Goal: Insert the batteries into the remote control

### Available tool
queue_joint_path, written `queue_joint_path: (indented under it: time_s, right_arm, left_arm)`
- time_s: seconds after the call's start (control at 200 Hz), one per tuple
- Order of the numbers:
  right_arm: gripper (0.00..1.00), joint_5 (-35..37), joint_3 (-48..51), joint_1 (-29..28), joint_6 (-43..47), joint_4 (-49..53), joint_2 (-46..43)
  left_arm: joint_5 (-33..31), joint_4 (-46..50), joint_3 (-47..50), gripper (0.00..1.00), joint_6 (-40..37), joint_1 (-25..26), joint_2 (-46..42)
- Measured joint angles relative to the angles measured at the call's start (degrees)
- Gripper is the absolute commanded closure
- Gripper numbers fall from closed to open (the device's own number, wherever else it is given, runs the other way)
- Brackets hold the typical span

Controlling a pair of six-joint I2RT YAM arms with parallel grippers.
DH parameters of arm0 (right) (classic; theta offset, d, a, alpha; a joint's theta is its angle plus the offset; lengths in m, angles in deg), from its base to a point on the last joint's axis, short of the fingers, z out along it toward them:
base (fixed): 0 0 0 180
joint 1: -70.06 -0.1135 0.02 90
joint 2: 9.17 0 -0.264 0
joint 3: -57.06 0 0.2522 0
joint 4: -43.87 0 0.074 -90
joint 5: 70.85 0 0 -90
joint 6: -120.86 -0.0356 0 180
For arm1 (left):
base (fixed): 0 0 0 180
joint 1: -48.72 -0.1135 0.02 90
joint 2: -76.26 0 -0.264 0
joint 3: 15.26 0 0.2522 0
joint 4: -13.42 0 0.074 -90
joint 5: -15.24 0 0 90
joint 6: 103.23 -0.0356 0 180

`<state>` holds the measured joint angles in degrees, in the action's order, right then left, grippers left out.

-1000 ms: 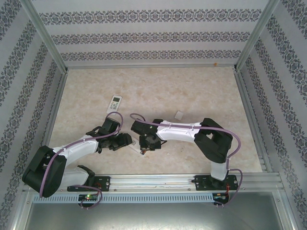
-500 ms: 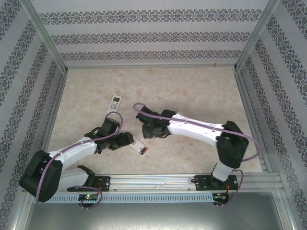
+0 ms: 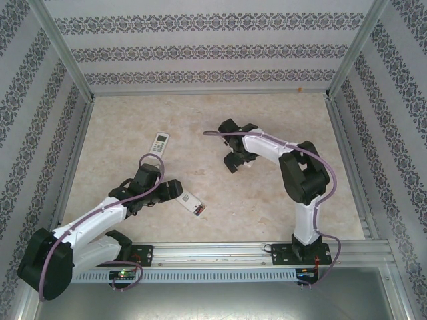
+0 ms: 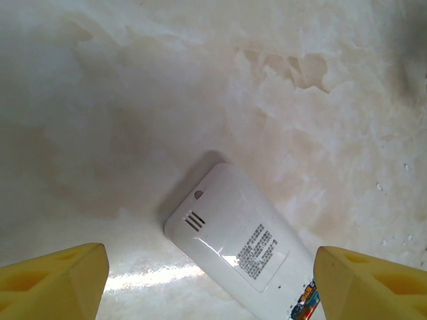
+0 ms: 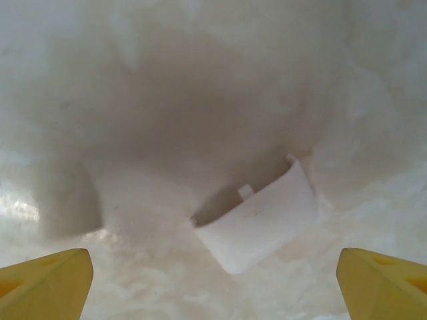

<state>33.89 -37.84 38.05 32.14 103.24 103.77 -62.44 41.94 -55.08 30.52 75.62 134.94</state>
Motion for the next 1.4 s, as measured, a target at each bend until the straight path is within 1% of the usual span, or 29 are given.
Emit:
queue_joint_path:
  time_s: [0.12, 0.235, 0.36, 0.445, 0.56, 0.639, 0.744, 0.929, 1.064, 1.134, 1.199, 1.294, 1.399]
  right_arm:
    - [0.02, -0.59, 0.2, 0.61, 7.26, 0.39, -0.17]
    - [0.03, -3.98, -0.72, 4.46, 12.94, 2.21, 0.04]
    - [0.08, -7.78, -3.52, 8.11, 16.39, 3.69, 1.97]
    - [0.18, -10.34, -6.12, 9.11, 18.08, 4.44, 4.72]
    - [0.36, -12.92, -8.83, 9.31, 18.75, 5.81, 8.33]
    - [0.41, -14.58, -11.15, 9.42, 19.8, 8.09, 10.21]
    - [0.42, -15.85, -12.72, 9.57, 19.93, 9.05, 11.21]
    - [0.44, -17.57, -12.74, 9.77, 19.85, 9.68, 10.91]
    - [0.45, -20.87, -10.38, 9.2, 17.18, 9.4, 7.1]
    - [0.44, -21.97, -8.94, 7.56, 14.47, 9.01, 3.13]
    - [0.44, -22.43, -6.84, 4.35, 10.78, 7.3, -1.62]
    - [0.44, -22.88, -2.71, -3.5, 3.5, 4.28, -8.39]
    - [0.44, -23.02, 1.81, -12.5, -6.01, 0.92, -12.46]
  left_arm:
    - [0.0, 0.04, 0.0, 0.18, -0.09, 0.0, 0.76]
    - [-0.15, 0.0, 0.0, 0.18, -0.22, 0.0, 2.08]
    - [-0.15, -0.04, -0.04, 0.18, -0.24, 0.0, 3.67]
    - [-0.15, -0.26, -0.04, 0.18, -0.24, 0.0, 4.33]
    - [-0.15, -0.35, -0.04, 0.18, -0.24, 0.0, 5.2]
    - [-0.15, -0.37, -0.04, 0.18, -0.24, 0.0, 5.35]
    - [-0.15, -0.48, -0.04, 0.18, -0.24, 0.0, 5.35]
    - [-0.15, -0.48, -0.04, 0.18, -0.24, 0.0, 5.35]
    - [-0.15, -0.46, -0.04, 0.17, -0.22, 0.0, 5.35]
    - [-0.22, -0.44, -0.11, 0.16, -0.13, 0.0, 5.35]
    - [-0.13, -0.37, -0.33, 0.16, 0.11, -0.37, 5.33]
    - [-0.13, -0.2, -0.85, 0.15, 0.28, -1.66, 5.01]
    - [-0.13, 0.98, -1.75, 0.14, 0.26, -3.85, 3.37]
